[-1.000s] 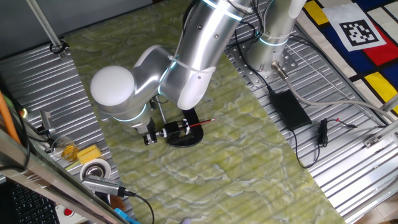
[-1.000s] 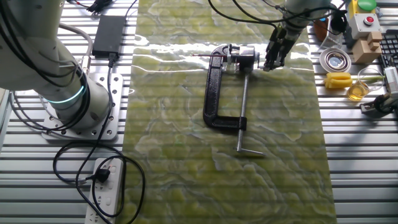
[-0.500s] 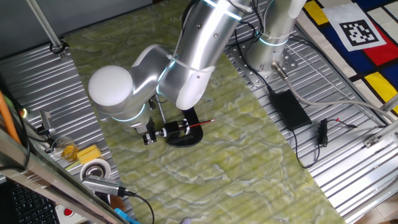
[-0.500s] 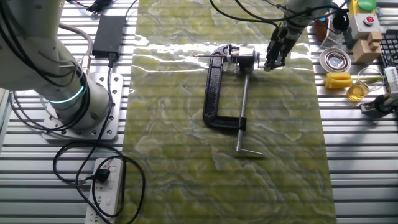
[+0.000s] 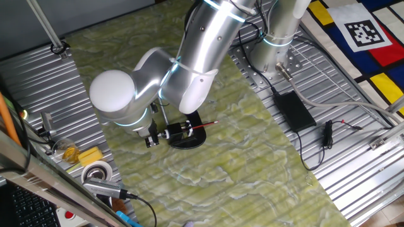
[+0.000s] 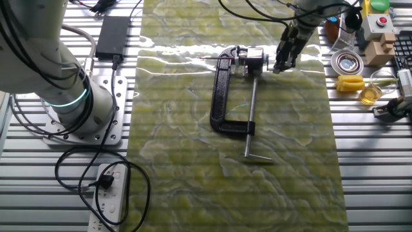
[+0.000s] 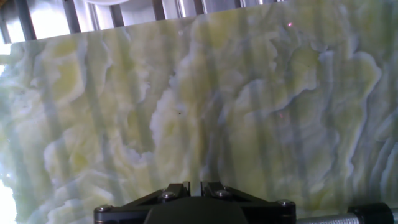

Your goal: Sharpen the pencil with a pencil sharpener

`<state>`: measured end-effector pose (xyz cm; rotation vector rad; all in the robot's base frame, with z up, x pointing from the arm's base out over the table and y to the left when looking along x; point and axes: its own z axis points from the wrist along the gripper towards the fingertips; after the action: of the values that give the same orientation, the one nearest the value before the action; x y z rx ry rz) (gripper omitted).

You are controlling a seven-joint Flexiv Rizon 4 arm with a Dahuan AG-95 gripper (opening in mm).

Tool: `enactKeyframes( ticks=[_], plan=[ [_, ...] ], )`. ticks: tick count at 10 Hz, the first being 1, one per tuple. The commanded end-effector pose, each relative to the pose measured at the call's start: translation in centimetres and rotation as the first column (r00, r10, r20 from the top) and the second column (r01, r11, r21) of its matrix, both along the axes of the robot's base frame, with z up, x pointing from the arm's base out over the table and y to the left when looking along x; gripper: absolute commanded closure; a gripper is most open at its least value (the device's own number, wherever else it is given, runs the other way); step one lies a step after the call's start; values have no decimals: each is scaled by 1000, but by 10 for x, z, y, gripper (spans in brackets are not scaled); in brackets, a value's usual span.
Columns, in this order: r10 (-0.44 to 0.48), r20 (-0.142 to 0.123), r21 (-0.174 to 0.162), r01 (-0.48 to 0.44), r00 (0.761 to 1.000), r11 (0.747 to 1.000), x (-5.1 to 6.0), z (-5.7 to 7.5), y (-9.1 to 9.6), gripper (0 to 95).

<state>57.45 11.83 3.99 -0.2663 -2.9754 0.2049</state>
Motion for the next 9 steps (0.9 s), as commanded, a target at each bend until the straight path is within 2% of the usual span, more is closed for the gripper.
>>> enactKeyframes(
  ticks=[1, 5, 7, 9],
  plan=[
    [4, -3, -3, -4, 1000, 1000, -1, 1, -1, 950],
    [17, -12, -26, -17, 1000, 1000, -1, 1, -2, 950],
    [21, -7, -27, -21, 1000, 999, -1, 0, -2, 950],
    [21, -15, -29, -21, 1000, 999, -1, 1, -2, 950]
  ],
)
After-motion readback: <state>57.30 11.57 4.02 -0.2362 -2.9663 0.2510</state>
